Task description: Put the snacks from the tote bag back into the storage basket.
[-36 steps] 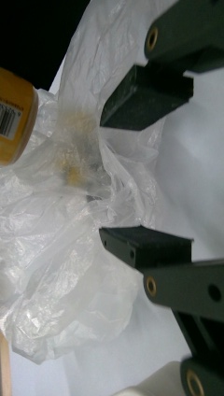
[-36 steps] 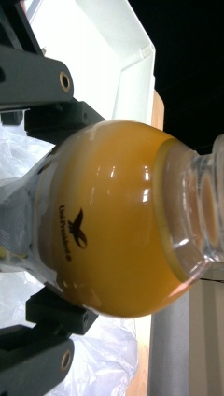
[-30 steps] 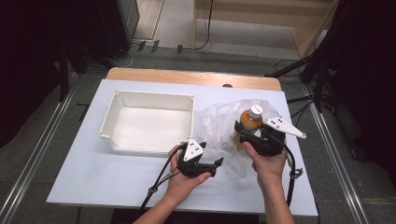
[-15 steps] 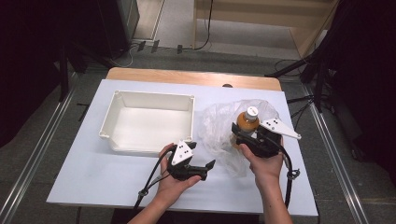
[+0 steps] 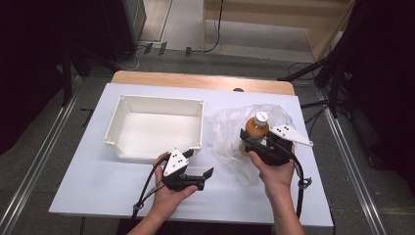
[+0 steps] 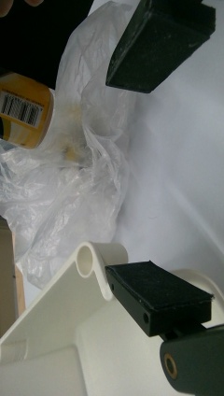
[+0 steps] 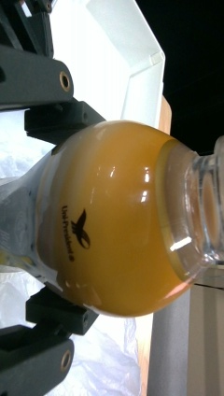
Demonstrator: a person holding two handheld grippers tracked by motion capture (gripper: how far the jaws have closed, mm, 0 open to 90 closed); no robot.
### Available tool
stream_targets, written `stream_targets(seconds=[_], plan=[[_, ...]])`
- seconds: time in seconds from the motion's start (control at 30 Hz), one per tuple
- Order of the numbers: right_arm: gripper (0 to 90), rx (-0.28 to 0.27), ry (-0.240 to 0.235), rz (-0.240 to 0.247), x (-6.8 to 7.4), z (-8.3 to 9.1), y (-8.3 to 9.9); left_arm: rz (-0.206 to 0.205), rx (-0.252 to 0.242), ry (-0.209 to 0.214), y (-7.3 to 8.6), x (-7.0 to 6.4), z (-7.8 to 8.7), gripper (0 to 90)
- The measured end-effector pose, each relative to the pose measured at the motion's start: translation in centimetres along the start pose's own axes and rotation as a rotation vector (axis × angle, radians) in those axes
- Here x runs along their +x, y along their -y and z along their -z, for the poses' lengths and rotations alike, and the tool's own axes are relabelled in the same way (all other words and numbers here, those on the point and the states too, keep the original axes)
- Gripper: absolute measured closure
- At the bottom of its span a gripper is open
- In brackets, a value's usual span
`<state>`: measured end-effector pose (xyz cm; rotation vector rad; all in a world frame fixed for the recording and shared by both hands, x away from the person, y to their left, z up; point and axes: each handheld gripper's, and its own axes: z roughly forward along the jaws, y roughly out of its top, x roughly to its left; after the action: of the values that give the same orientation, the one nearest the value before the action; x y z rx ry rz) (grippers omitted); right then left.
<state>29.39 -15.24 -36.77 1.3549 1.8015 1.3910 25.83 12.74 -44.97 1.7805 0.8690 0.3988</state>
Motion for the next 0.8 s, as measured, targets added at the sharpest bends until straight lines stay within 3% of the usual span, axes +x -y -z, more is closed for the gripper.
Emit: stream_targets(seconds=[0.4, 0.8], plan=[[34.1, -0.025, -0.017, 0.002, 0.7, -0.1, -1.2, 0.0, -0.019, -0.039, 0.3, 1.8, 3.3, 8.9], [34.1, -0.031, -0.029, -0.003, 1.5, -0.9, -2.0, 0.016, -0.021, -0.103, 1.1, 5.0, 5.9, 8.9]])
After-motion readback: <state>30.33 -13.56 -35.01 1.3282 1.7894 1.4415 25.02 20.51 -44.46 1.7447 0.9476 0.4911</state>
